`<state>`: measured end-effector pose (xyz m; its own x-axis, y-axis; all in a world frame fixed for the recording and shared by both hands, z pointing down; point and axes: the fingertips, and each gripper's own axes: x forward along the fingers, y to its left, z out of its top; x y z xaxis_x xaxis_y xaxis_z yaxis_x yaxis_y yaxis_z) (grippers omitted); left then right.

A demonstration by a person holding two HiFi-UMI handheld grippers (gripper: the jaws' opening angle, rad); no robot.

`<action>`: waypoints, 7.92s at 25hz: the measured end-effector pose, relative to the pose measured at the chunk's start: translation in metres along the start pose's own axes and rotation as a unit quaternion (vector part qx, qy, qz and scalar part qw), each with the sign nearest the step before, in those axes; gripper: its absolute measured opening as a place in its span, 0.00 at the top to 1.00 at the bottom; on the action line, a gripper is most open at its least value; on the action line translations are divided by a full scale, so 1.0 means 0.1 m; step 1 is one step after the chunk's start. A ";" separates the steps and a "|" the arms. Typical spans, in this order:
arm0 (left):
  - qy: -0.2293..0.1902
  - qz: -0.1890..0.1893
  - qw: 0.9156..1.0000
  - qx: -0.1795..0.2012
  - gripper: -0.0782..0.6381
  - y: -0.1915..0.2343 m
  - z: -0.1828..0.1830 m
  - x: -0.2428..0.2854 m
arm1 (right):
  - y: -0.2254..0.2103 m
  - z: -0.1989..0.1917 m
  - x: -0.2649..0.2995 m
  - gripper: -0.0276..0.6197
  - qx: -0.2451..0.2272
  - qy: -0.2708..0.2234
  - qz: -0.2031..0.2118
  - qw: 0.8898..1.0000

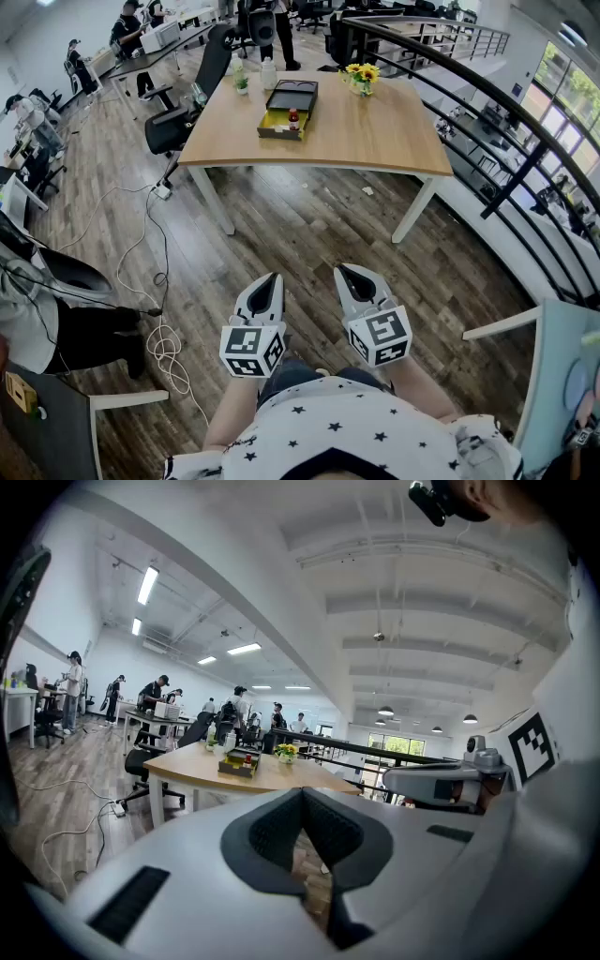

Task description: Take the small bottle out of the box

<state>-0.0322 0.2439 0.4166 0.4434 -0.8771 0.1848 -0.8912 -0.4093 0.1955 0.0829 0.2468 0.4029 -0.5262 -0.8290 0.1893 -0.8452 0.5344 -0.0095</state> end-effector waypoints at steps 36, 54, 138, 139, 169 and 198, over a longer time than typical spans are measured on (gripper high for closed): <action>-0.019 0.019 1.000 -0.010 0.66 0.07 0.04 0.06 | -0.11 -0.11 0.14 0.72 0.026 0.017 0.023 0.999; -0.004 0.010 1.000 -0.027 0.64 1.26 0.52 1.48 | -0.72 0.26 1.90 0.68 0.026 0.027 0.012 0.999; 0.088 0.024 0.993 -0.075 0.64 3.79 1.00 6.23 | -3.43 -0.35 6.81 0.68 0.006 0.173 0.001 0.985; 0.088 0.024 0.993 -0.076 0.64 3.79 0.99 6.24 | -3.43 -0.35 6.82 0.69 0.006 0.173 0.001 0.985; 0.061 0.008 0.996 -0.058 0.64 3.44 0.99 5.55 | -3.11 0.16 6.23 0.74 -0.016 0.099 -0.023 0.995; 0.005 -0.025 1.000 -0.013 0.64 2.66 1.08 3.81 | -1.99 0.72 4.45 0.74 -0.034 0.011 -0.057 0.998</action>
<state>-0.1109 -0.2270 0.4348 0.4879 -0.8535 0.1831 -0.8653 -0.4452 0.2304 0.0104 -0.2403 0.4187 -0.4249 -0.8813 0.2068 -0.8904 0.4481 0.0800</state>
